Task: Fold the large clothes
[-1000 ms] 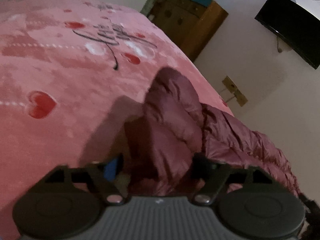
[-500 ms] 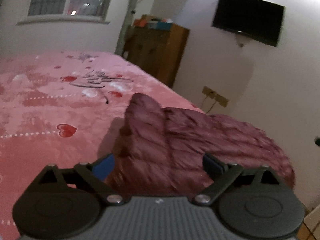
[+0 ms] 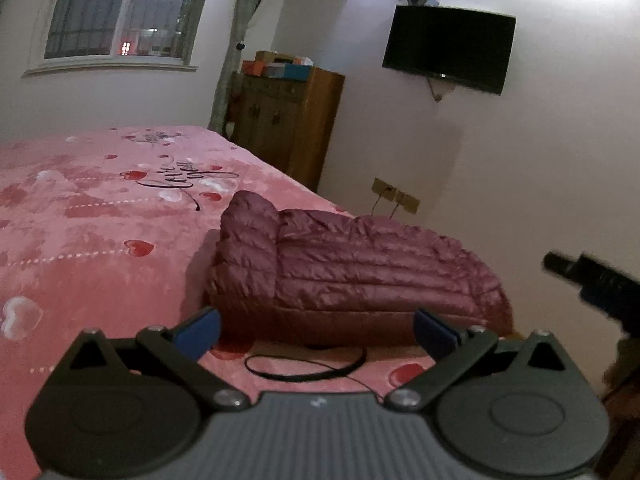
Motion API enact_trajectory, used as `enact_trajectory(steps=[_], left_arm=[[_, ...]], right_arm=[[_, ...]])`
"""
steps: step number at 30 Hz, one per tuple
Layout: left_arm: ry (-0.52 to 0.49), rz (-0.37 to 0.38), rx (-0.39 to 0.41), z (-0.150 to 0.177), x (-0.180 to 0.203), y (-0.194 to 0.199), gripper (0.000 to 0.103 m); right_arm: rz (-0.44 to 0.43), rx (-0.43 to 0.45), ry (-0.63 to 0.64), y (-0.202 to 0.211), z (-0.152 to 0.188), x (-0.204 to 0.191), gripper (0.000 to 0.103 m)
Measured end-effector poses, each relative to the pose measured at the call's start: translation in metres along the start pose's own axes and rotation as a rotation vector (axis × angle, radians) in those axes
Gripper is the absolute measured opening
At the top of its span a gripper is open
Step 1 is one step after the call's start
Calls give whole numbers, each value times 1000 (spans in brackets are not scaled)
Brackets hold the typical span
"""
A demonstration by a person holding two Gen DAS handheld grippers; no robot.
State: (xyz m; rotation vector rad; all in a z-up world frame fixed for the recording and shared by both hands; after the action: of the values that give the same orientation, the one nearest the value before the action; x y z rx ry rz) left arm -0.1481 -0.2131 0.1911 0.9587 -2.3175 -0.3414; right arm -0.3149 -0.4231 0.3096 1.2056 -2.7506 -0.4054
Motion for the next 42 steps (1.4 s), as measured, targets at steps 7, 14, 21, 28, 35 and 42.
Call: enact_trajectory(steps=[7, 14, 21, 28, 35, 42], left_arm=[[8, -22, 27, 3, -1, 33, 102], [-18, -51, 47, 6, 1, 53, 102], [-16, -87, 57, 12, -4, 62, 102], [-25, -87, 51, 16, -1, 63, 102], [-37, -97, 53, 20, 2, 61, 102], [-56, -129, 62, 23, 6, 58, 102]], right_arm=[[-29, 6, 48, 58, 3, -31, 103], [-64, 50, 84, 100, -3, -53, 103], [-84, 58, 100, 95, -2, -54, 103], [-80, 38, 90, 84, -1, -44, 103], [-66, 31, 94, 84, 3, -37, 103], [-53, 17, 102, 79, 7, -31, 103]])
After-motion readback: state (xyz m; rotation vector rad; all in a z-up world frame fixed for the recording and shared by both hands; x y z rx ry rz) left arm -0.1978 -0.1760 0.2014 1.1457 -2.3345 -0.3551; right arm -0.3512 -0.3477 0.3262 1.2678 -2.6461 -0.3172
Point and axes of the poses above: each gripper's, at about its wrist camera, not at the fingertips, and y roughly against the way its jaws point, x to its right, z to its underside, the point moved 3 cm from there along -y, roughly the way its jaws point, and after that the axes turned 13 degrees about y, right-handed, at the moved point
